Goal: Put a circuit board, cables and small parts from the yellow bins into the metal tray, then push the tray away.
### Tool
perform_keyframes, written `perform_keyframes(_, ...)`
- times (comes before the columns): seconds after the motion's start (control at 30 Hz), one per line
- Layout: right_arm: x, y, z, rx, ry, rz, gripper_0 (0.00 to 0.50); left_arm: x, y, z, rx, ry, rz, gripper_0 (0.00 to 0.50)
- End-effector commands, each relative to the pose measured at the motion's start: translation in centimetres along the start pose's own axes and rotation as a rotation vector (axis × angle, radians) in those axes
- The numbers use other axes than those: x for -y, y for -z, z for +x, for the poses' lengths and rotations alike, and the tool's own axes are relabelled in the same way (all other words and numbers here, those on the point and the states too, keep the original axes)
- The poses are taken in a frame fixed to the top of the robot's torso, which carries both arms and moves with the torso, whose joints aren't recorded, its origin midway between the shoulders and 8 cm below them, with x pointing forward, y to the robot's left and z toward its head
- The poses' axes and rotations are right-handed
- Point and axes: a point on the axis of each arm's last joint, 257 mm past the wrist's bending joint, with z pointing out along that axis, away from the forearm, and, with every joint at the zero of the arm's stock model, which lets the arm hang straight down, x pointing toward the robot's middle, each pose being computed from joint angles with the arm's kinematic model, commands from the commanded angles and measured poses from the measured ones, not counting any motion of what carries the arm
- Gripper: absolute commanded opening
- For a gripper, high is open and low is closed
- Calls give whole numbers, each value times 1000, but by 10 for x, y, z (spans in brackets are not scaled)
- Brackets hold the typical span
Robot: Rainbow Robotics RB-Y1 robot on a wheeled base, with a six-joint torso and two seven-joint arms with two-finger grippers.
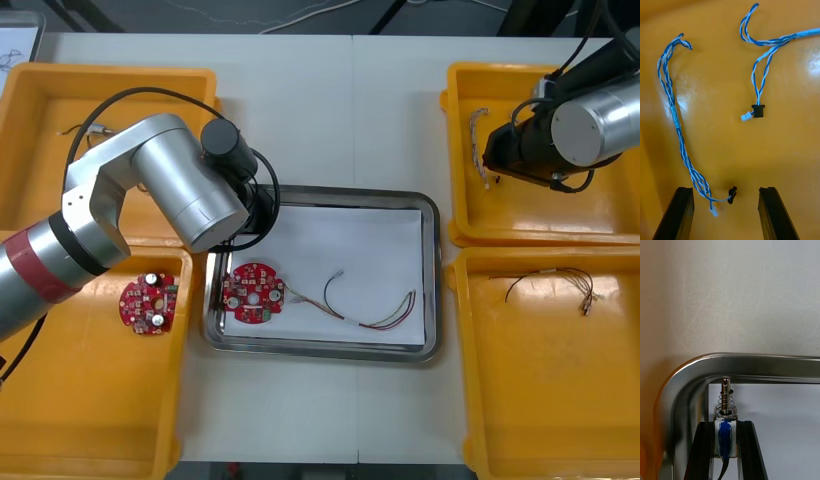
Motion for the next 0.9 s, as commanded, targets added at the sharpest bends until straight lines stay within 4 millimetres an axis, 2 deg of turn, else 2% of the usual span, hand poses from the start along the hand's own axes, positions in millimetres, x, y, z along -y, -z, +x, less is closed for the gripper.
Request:
perform_keyframes(0.03, -29, -1, -12, 30, 49, -42, 500, 15, 0, 7, -2, -78, 19, 14)
perform_keyframes(0.07, -29, -1, -12, 30, 47, -43, 500, 15, 1, 7, -1, -77, 18, 51)
perform_keyframes(0.1, -29, -3, -10, 27, 46, -41, 500, 15, 1, 8, -2, -77, 19, 185)
perform_keyframes(0.13, -30, -6, -8, 22, 45, -43, 500, 16, 2, 8, -2, -78, 17, 354)
perform_keyframes(0.2, -31, -7, -6, 21, 44, -43, 500, 16, 3, 9, -5, -75, 18, 489)
perform_keyframes(0.57, -33, -14, 5, -2, 59, -37, 500, 22, 18, 9, -3, -66, 21, 500)
perform_keyframes(0.6, -33, -14, 6, -3, 60, -38, 426, 22, 21, 9, -6, -65, 17, 500)
perform_keyframes(0.63, -32, -14, 7, -7, 59, -37, 298, 22, 25, 9, -9, -62, 16, 500)
perform_keyframes(0.67, -33, -14, 7, -7, 58, -40, 224, 22, 27, 9, -11, -61, 17, 500)
perform_keyframes(0.7, -33, -14, 7, -7, 60, -40, 123, 23, 31, 9, -15, -55, 21, 500)
perform_keyframes(0.77, -34, -14, 7, -9, 60, -42, 34, 23, 42, 7, -26, -44, 27, 500)
perform_keyframes(0.8, -34, -14, 7, -9, 60, -42, 13, 23, 45, 6, -26, -42, 28, 500)
perform_keyframes(0.9, -33, -13, 7, -9, 62, -42, 0, 22, 59, 2, -33, -31, 29, 500)
